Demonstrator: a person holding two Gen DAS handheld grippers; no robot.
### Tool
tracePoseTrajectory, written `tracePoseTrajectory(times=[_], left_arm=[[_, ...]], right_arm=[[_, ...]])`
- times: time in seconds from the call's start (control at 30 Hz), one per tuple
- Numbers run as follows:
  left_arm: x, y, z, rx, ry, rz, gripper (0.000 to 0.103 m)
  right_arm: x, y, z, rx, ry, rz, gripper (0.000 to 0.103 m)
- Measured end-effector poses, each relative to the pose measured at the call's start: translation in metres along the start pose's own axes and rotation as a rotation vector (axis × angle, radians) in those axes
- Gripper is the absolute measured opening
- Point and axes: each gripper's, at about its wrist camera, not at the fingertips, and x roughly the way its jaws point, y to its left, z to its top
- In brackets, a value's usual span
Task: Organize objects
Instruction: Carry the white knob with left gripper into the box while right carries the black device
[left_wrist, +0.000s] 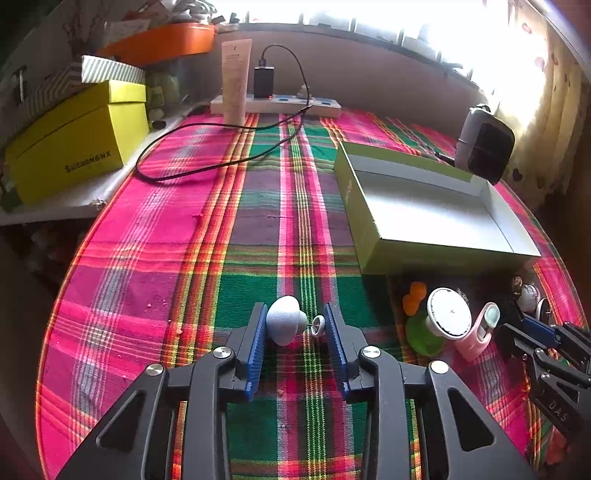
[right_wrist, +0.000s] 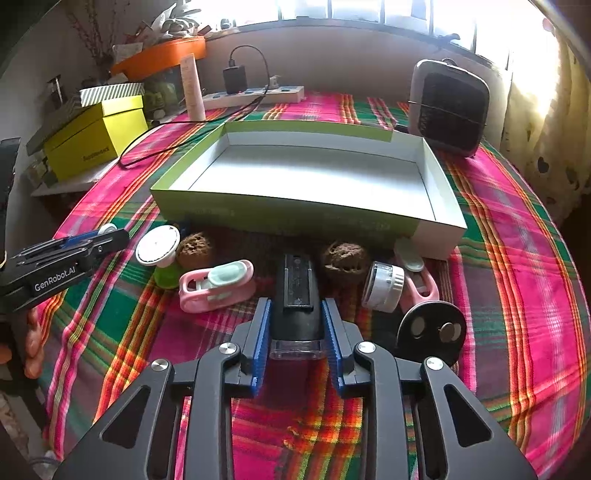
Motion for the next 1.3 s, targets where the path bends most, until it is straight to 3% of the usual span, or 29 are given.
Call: tracePoseTrajectory(times=[0.7, 1.3], left_arm=[[-0.023, -0.015, 0.008, 0.022, -0.037, -0.033, 0.030], [-0.026, -0.037, 0.039, 0.050, -0.066, -0.100, 0.030]], right_arm=[[-0.015, 0.001, 0.004, -0.016, -0.031, 0.043, 0.028], [-0.025, -0.008, 0.037, -0.023, -0.076, 0.062, 0.028]])
